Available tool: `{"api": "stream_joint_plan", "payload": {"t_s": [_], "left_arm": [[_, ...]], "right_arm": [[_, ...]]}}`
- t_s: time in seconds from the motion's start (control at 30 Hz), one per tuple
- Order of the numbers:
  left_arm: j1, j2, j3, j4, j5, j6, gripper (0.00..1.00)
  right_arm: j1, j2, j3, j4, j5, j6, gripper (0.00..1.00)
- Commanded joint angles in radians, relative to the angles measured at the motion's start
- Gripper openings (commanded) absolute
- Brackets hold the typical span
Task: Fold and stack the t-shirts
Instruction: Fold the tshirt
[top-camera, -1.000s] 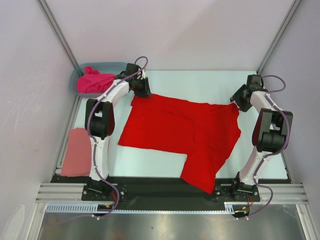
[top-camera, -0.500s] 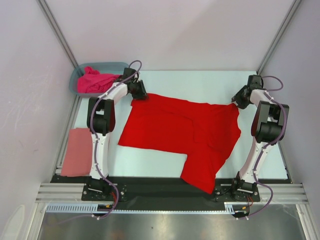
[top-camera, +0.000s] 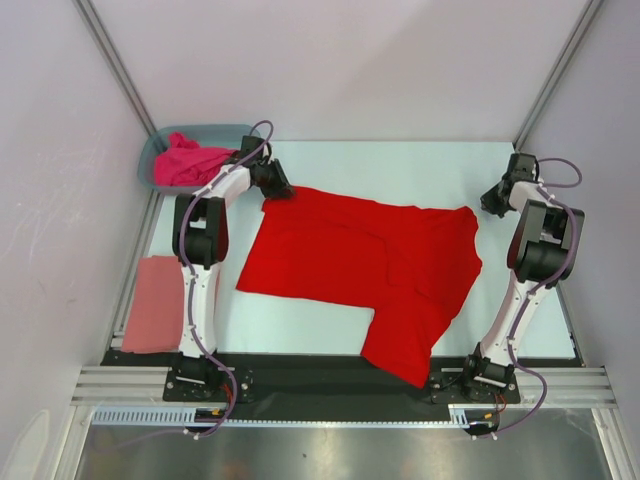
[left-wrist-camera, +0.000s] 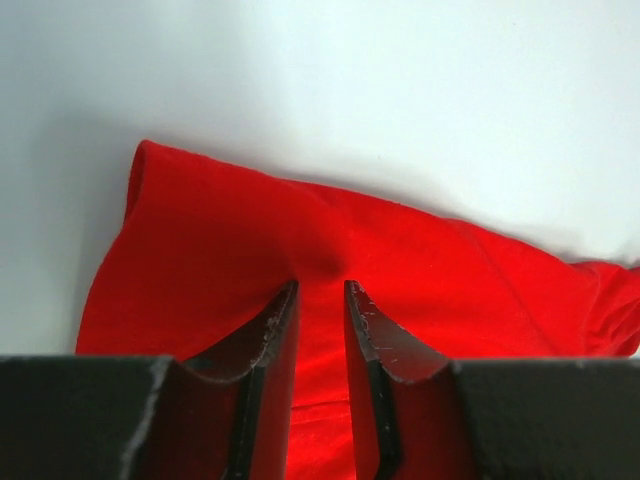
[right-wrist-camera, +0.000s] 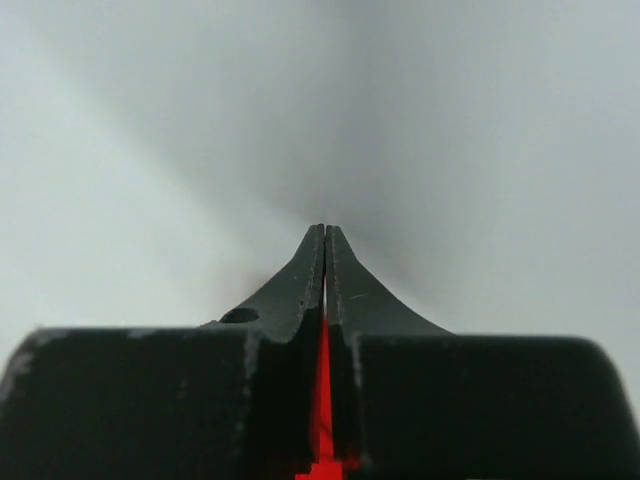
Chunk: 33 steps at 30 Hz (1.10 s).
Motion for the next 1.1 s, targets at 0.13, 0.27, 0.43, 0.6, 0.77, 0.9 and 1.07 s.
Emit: {"api": "stream_joint_plan", "payload": {"t_s": [0.13, 0.27, 0.43, 0.6, 0.77, 0.9, 1.07], "left_arm": [[0.008, 0.059, 0.016, -0.012, -0.008, -0.026, 0.3], [0.008, 0.052, 0.017, -0.004, 0.012, -0.029, 0.3], [0.008, 0.026, -0.019, 0.011, 0.026, -0.025, 0.31], [0.008, 0.013, -0.036, 0.016, 0.029, -0.021, 0.31], [0.008, 0.013, -0.036, 0.015, 0.031, -0.02, 0.31], [0.008, 0.015, -0.038, 0.015, 0.035, -0.023, 0.31], [0.008, 0.016, -0.035, 0.015, 0.035, -0.025, 0.31]], "right_arm": [[-0.01, -0.013, 0.005, 0.122, 0.006, 0.02, 0.0], [0.0, -0.049, 0.036, 0.034, -0.071, 0.041, 0.35], [0.02, -0.122, 0.012, -0.035, -0.073, -0.008, 0.5], [0.045, -0.094, 0.036, -0.105, -0.097, -0.04, 0.49], [0.052, -0.047, 0.07, -0.129, -0.139, -0.015, 0.41], [0.063, -0.019, 0.081, -0.115, -0.14, -0.012, 0.38], [0.071, 0.013, 0.111, -0.151, -0.126, 0.0, 0.36]]}}
